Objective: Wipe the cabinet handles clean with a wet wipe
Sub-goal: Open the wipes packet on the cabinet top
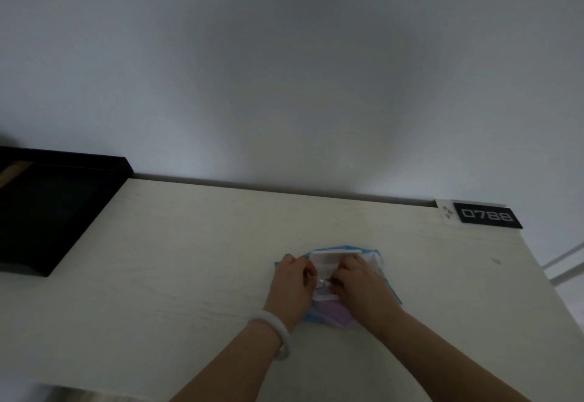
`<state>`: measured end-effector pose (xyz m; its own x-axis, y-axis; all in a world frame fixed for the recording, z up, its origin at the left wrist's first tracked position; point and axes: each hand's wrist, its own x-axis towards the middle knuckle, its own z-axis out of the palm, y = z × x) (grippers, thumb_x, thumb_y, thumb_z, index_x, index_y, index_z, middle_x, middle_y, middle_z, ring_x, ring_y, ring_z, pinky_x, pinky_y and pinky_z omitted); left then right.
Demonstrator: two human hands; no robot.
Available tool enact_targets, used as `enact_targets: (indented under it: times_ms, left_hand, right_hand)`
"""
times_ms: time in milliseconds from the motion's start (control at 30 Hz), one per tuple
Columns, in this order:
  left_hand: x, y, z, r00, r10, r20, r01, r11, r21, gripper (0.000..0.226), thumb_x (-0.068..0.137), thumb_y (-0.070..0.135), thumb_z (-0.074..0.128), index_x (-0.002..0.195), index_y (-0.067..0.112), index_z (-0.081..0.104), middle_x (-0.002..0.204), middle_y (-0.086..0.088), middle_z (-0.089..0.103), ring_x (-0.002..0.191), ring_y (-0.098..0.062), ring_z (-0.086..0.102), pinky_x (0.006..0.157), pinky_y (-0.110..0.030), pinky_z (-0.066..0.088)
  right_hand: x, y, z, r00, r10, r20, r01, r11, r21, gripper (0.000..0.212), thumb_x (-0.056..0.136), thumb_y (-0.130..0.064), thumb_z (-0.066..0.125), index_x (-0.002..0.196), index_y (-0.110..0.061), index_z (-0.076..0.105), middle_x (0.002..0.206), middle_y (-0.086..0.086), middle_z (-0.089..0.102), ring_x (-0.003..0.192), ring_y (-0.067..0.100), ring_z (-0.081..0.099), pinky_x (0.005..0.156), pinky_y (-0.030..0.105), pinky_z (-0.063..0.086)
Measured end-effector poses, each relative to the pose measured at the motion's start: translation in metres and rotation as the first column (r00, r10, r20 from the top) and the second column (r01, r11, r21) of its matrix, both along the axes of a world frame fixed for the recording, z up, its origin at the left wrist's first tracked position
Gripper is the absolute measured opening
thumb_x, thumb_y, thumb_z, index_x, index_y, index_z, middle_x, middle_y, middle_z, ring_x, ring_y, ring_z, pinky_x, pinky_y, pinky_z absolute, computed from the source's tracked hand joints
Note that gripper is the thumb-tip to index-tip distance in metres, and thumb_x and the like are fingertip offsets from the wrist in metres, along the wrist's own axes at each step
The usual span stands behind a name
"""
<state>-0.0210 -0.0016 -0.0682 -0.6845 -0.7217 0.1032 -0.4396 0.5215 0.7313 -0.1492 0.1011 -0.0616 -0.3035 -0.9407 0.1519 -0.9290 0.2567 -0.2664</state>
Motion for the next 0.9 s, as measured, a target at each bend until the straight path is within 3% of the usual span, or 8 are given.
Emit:
enact_targets:
  times_ms: [100,200,400,533,667,733,800,900]
  left_hand:
    - [-0.001,0.0,-0.001,0.999,-0.047,0.01,0.046,0.998,0.049,0.018,0.078,0.007,0.071,0.095,0.011,0.066,0.085,0.008,0.037,0.081,-0.017,0.048,0.082,-0.026,0.042]
    - [0.0,0.0,-0.002,0.998,-0.059,0.034,0.056,0.995,0.087,0.022,0.081,0.014,0.073,0.1,0.013,0.063,0.094,0.002,0.04,0.085,-0.016,0.045,0.08,-0.02,0.037]
    - [0.002,0.001,-0.004,0.996,-0.092,0.021,0.091,0.995,0.045,0.022,0.083,0.016,0.069,0.105,0.017,0.063,0.096,0.0,0.04,0.091,-0.02,0.048,0.085,-0.022,0.037]
    - [0.003,0.0,-0.006,0.995,-0.104,0.007,0.104,0.994,0.034,0.022,0.084,0.016,0.069,0.105,0.016,0.064,0.095,0.0,0.038,0.089,-0.018,0.045,0.084,-0.022,0.035]
    - [0.002,0.001,-0.007,0.994,-0.104,0.023,0.103,0.994,0.043,0.023,0.087,0.019,0.067,0.109,0.017,0.062,0.099,0.001,0.037,0.094,-0.017,0.044,0.088,-0.021,0.035]
    - [0.001,0.001,-0.006,0.993,-0.105,0.052,0.103,0.994,0.04,0.024,0.088,0.02,0.066,0.111,0.018,0.061,0.101,0.001,0.036,0.099,-0.019,0.045,0.093,-0.022,0.035]
    - [0.0,0.0,-0.005,0.992,-0.109,0.071,0.106,0.994,0.038,0.026,0.088,0.021,0.065,0.113,0.018,0.06,0.103,0.001,0.035,0.105,-0.022,0.046,0.096,-0.024,0.035]
    - [-0.001,-0.001,-0.003,0.989,-0.113,0.097,0.109,0.993,0.048,0.026,0.089,0.021,0.066,0.113,0.017,0.058,0.105,0.0,0.034,0.107,-0.025,0.046,0.096,-0.026,0.036]
  right_hand:
    - [0.001,-0.005,-0.005,0.986,-0.113,0.123,0.104,0.991,0.08,0.013,0.076,-0.023,0.069,0.082,-0.013,0.075,0.091,0.005,0.063,0.088,0.02,0.062,0.075,0.023,0.044]
    - [0.006,-0.007,-0.002,0.968,-0.174,0.181,0.164,0.984,0.069,0.014,0.084,-0.023,0.066,0.092,-0.015,0.074,0.1,0.002,0.058,0.091,0.016,0.058,0.074,0.021,0.041]
    - [0.001,-0.008,0.001,0.968,-0.127,0.218,0.126,0.992,0.018,0.005,0.083,-0.009,0.066,0.079,-0.006,0.069,0.094,0.006,0.057,0.087,0.02,0.058,0.076,0.022,0.039]
    - [0.0,-0.007,0.003,0.991,-0.053,0.124,0.049,0.998,0.039,0.008,0.086,-0.012,0.061,0.087,-0.01,0.068,0.096,0.005,0.055,0.089,0.02,0.056,0.08,0.028,0.048]
    - [0.003,-0.006,0.003,0.999,0.044,-0.013,-0.042,0.993,0.109,0.006,0.065,-0.022,0.071,0.061,-0.019,0.067,0.07,0.002,0.058,0.063,0.016,0.062,0.059,0.019,0.053]
    - [0.005,-0.007,0.003,0.999,0.019,-0.046,-0.013,0.992,0.124,0.018,0.053,-0.02,0.084,0.06,-0.018,0.067,0.069,0.001,0.06,0.06,0.014,0.062,0.054,0.017,0.05]
    - [0.003,-0.007,0.007,1.0,-0.009,-0.019,0.011,0.996,0.091,0.014,0.053,-0.017,0.077,0.059,-0.017,0.064,0.07,0.002,0.059,0.059,0.014,0.062,0.048,0.015,0.045]
    - [-0.005,-0.007,0.01,0.997,-0.03,0.073,0.025,0.998,0.063,0.005,0.064,-0.009,0.069,0.065,-0.012,0.065,0.079,0.007,0.06,0.07,0.02,0.063,0.062,0.016,0.041]
